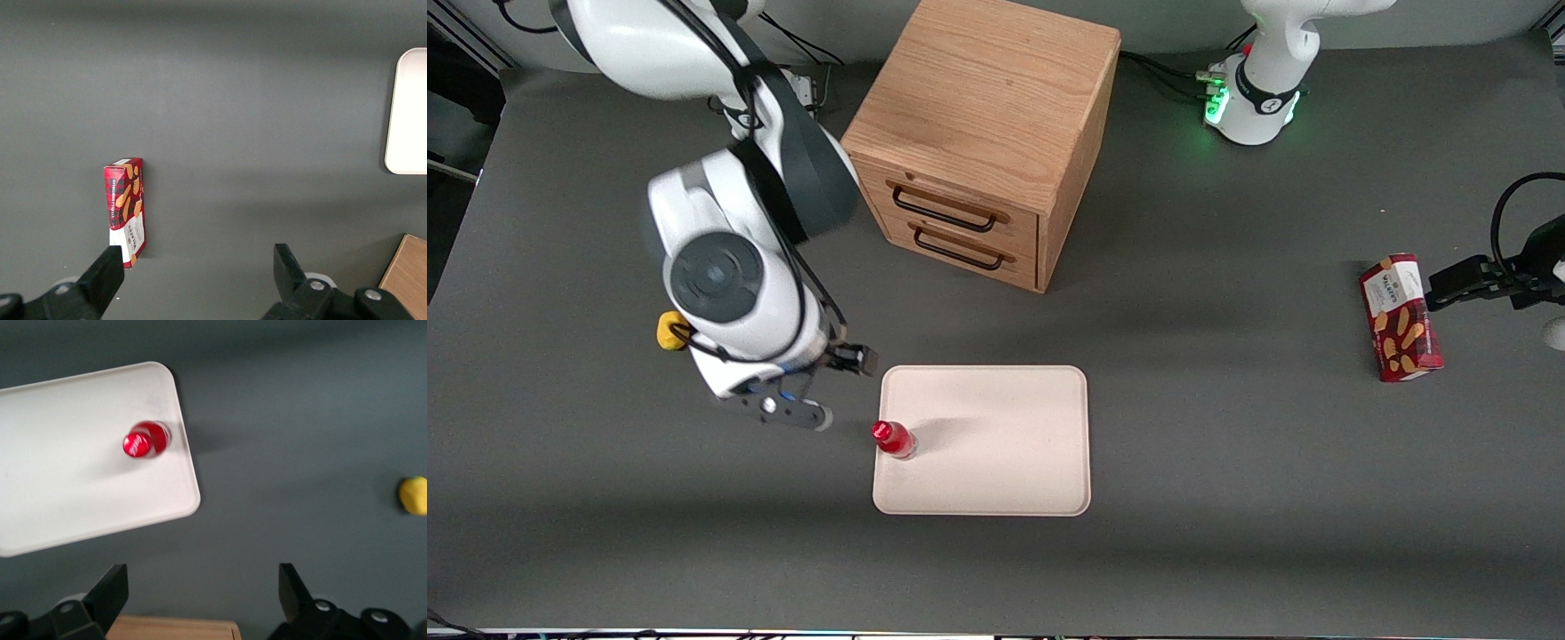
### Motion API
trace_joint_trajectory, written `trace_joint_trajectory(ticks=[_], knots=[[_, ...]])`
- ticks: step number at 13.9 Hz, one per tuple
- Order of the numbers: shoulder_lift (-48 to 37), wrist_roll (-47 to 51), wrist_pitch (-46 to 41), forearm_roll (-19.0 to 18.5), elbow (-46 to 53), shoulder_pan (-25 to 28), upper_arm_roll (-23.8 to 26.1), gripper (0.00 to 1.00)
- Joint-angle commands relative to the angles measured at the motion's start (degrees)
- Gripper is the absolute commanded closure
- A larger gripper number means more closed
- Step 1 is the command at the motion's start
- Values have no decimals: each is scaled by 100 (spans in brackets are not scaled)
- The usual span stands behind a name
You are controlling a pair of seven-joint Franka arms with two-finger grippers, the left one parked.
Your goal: Place coke bottle on tray
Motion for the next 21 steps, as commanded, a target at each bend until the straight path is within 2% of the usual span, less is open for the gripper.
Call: trace_joint_trajectory(ticks=[1, 4, 6, 9, 12, 16, 18, 21], knots=[[-680, 49, -558, -40, -189, 1, 28, 0], [-1112, -492, -910, -58, -276, -147, 36, 0], [-1602, -1195, -894, -49, -897, -507, 54, 0], [-2428, -2188, -421, -31, -2057, -1122, 71, 0], [-2931, -3200, 72, 4, -2771, -1738, 71, 0], [-3616, -3774, 880, 100, -3861, -2310, 71, 0], [-3662, -3783, 917, 188, -3951, -2521, 71, 0], [-3635, -4256, 1118, 223, -3951, -2557, -112, 0]])
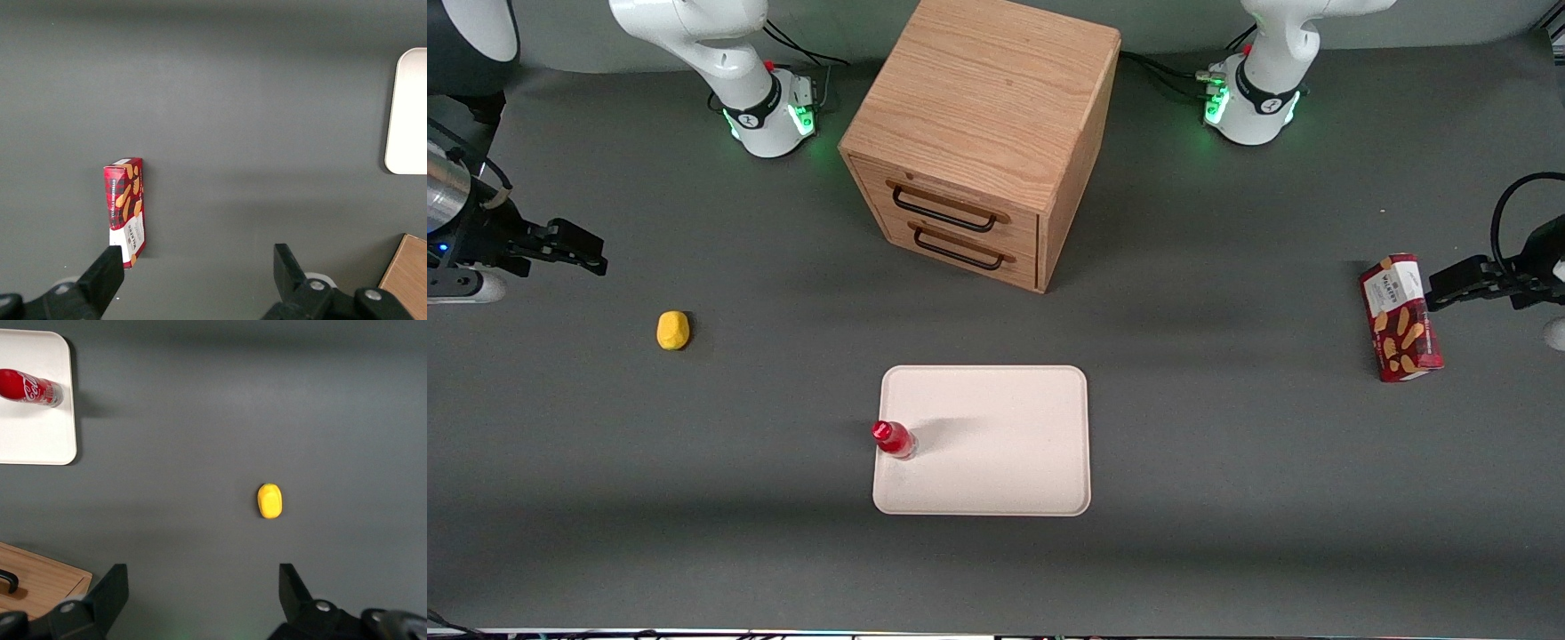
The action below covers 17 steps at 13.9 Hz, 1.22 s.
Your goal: Place coke bottle on tray
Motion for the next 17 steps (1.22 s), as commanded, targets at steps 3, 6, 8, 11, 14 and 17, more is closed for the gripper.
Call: trace_joint_trajectory(ticks=[3, 6, 8, 11, 14, 17], knots=[[-152, -499, 374, 193, -219, 5, -375, 0], [-160, -632, 507, 193, -325, -47, -411, 0], [-160, -632, 489, 193, -290, -405, -123, 0], [-143, -588, 428, 176, -141, -357, -49, 0], [-99, -561, 428, 176, -44, -82, -384, 0], [-20, -597, 428, 184, 115, -91, -393, 0]])
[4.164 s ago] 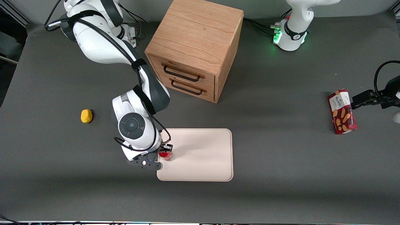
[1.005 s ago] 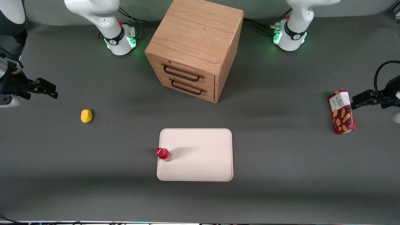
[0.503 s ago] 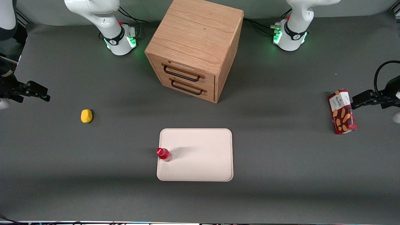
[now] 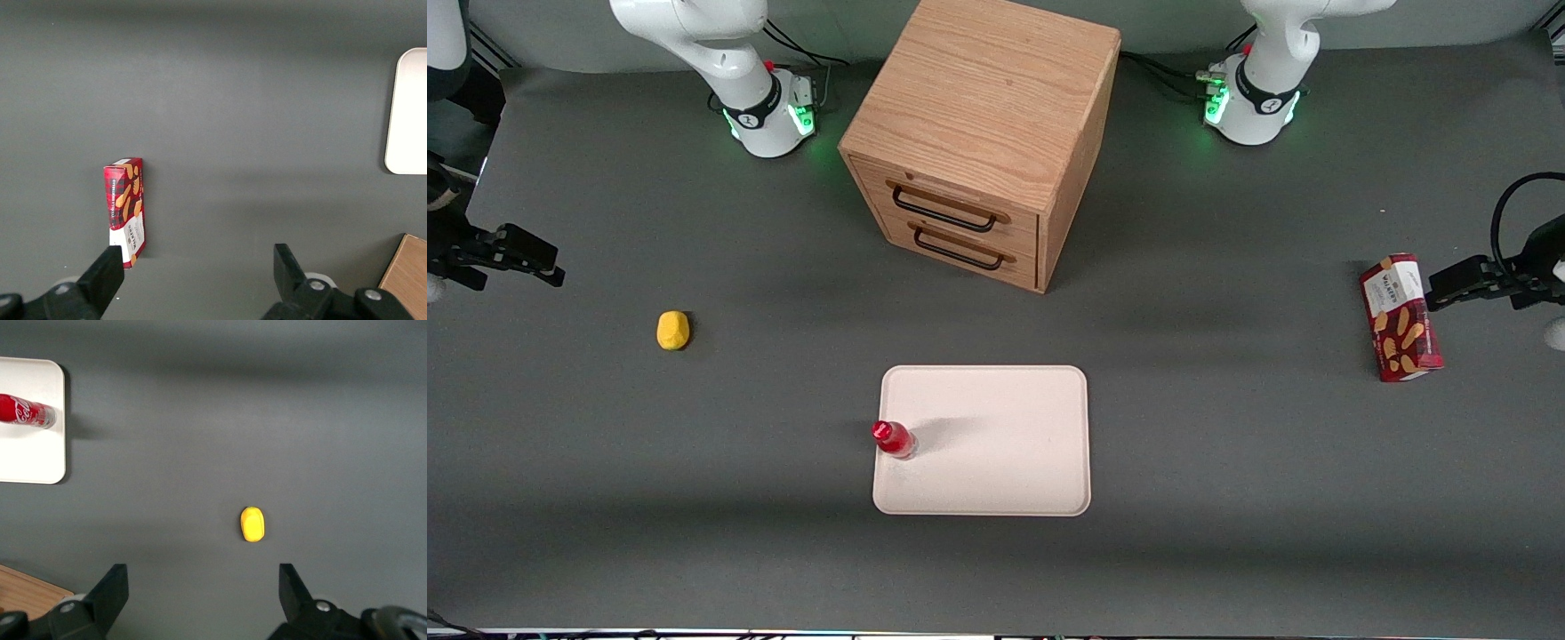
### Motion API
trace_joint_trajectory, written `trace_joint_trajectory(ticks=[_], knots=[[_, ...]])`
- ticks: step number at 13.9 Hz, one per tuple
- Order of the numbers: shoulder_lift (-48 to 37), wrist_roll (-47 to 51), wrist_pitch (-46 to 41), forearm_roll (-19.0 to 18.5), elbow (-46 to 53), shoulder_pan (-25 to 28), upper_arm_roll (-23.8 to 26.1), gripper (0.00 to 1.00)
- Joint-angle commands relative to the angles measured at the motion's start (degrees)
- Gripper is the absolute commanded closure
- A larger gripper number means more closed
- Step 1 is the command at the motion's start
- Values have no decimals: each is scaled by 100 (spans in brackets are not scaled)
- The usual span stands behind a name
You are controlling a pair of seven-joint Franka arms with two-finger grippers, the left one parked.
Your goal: Place coke bottle on tray
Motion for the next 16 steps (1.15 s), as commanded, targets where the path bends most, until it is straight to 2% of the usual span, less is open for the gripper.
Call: trace_joint_trajectory(ticks=[1, 5, 8, 16], knots=[[38, -102, 14, 91, 136, 76, -100, 0], [38, -67, -38, 109, 127, 85, -100, 0], [38, -76, -109, 380, 127, 77, -108, 0], [38, -76, -153, 399, 118, 76, -117, 0]])
